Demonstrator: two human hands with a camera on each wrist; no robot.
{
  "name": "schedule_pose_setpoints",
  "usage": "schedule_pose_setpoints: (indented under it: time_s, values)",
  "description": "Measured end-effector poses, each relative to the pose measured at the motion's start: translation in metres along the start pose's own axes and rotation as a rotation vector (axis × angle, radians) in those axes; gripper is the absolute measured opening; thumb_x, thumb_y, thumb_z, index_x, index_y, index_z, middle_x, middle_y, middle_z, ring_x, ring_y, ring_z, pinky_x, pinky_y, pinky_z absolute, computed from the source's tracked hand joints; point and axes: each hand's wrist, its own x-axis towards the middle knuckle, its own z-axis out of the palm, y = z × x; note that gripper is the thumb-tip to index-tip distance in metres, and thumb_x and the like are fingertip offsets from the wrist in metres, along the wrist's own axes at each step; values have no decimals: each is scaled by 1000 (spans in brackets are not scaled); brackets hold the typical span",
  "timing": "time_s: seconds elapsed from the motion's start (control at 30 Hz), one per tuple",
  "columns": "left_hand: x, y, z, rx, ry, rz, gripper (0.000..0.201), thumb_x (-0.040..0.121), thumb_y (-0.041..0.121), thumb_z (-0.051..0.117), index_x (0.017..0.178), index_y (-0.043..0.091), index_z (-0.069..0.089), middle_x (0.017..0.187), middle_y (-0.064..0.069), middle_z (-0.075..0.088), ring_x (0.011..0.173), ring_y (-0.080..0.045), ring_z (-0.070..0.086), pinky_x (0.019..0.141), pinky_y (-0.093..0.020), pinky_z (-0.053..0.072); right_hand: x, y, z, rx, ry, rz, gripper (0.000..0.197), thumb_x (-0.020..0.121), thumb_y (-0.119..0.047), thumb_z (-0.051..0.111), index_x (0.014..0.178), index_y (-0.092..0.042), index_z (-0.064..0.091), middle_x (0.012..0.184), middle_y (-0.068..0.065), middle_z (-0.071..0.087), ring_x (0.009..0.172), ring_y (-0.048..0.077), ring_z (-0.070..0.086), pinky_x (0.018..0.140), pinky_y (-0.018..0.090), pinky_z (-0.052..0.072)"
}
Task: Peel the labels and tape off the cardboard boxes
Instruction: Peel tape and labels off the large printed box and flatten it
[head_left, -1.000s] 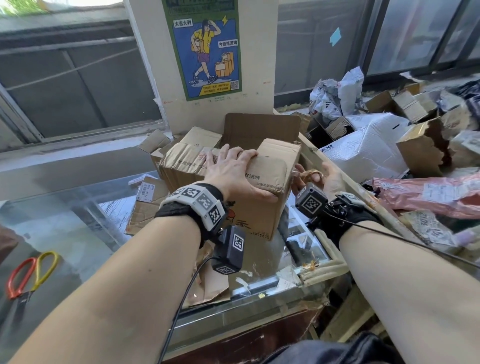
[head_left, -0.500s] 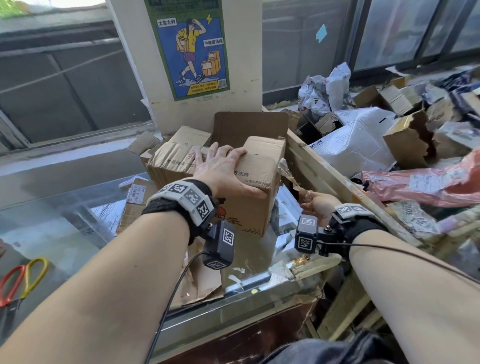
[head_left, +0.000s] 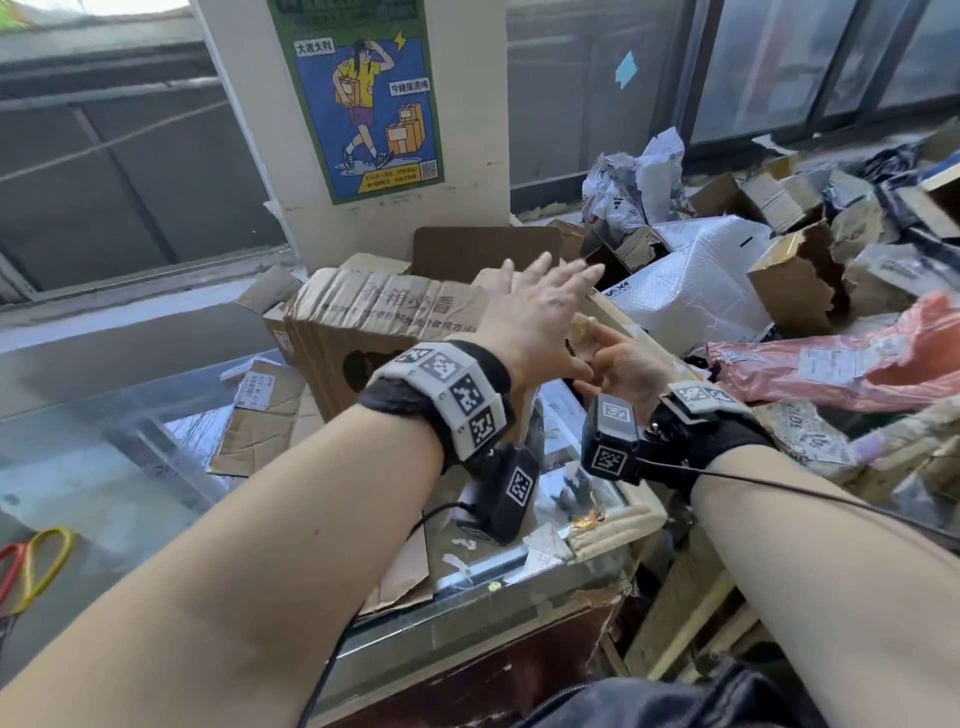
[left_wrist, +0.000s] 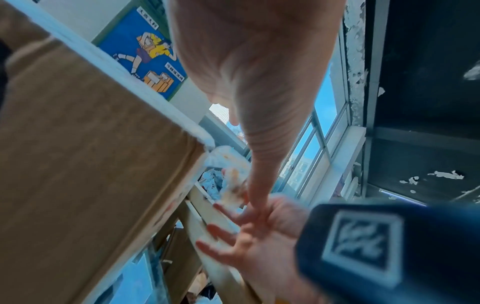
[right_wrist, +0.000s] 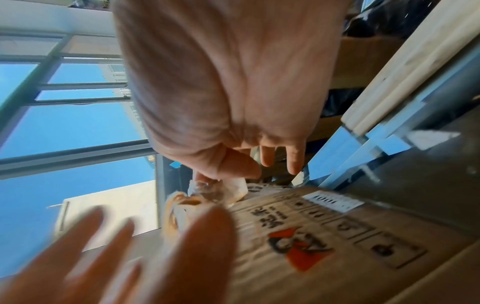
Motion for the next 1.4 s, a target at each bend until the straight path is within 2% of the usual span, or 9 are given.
schedule_pose_setpoints:
  time_s: [0.2,0.3,0.47,0.7,0.9,1.1,1.2,1.3,1.4]
  values:
    - [16,-7,14,-80,253,-82,36,89,40,62,120,22,63,115,-1,67,105,-20,61,95,-37,45,-16,-28,3,-62,-101,-14,57,79,21,26,99,-16,64,95,1,64,86,14,59,80,33,47]
    - [21,-12,11,-245,265,-142,18,88,33,66,97,19,73,96,1,69,91,-18,64,79,-30,50,-14,-27,2,-225,39,-59,51,81,20,35,88,-17,68,103,1,63,100,21,57,96,42,47]
    - [32,-33,10,-464,289,-323,16,90,26,63,93,17,77,101,-1,70,96,-18,61,85,-31,51,-9,-27,-12,-589,148,-130,45,84,10,44,69,-20,73,99,11,71,97,25,60,79,30,45]
    - [42,-40,20,-769,323,-532,19,87,16,63,75,17,77,87,2,73,91,-15,65,87,-35,54,-30,-41,-7,-198,-8,-201,46,82,11,36,60,-10,70,91,13,71,97,23,62,96,43,46]
    - [42,-49,22,-949,401,-607,12,87,13,66,82,21,73,89,0,73,94,-16,67,90,-36,55,-35,-34,-37,445,168,-165,22,87,-16,40,75,-5,55,90,15,68,92,29,63,96,46,45]
    - [37,-43,16,-890,141,-392,26,78,13,77,96,32,71,103,-2,71,101,-21,67,93,-41,53,-24,-33,-47,257,245,-143,30,91,-37,48,98,-11,61,104,9,69,98,27,61,83,39,52]
    - [34,-38,18,-716,8,-339,59,76,12,69,120,50,59,141,-3,50,128,-25,48,106,-47,41,-22,-37,-31,216,253,-113,20,95,-23,47,107,-10,57,116,14,64,94,26,61,75,36,55]
    - [27,-39,11,-819,69,-327,85,79,9,63,151,34,25,157,-4,26,143,-28,28,115,-43,28,-17,-39,-17,145,284,-81,17,99,-14,40,109,-8,53,116,16,61,95,31,62,68,37,58]
    - [18,-45,5,-717,202,-344,83,87,26,69,152,11,21,155,-12,28,142,-25,27,115,-33,24,-19,-38,-11,-50,228,41,16,96,-6,43,110,-2,49,85,15,61,66,25,63,47,28,57]
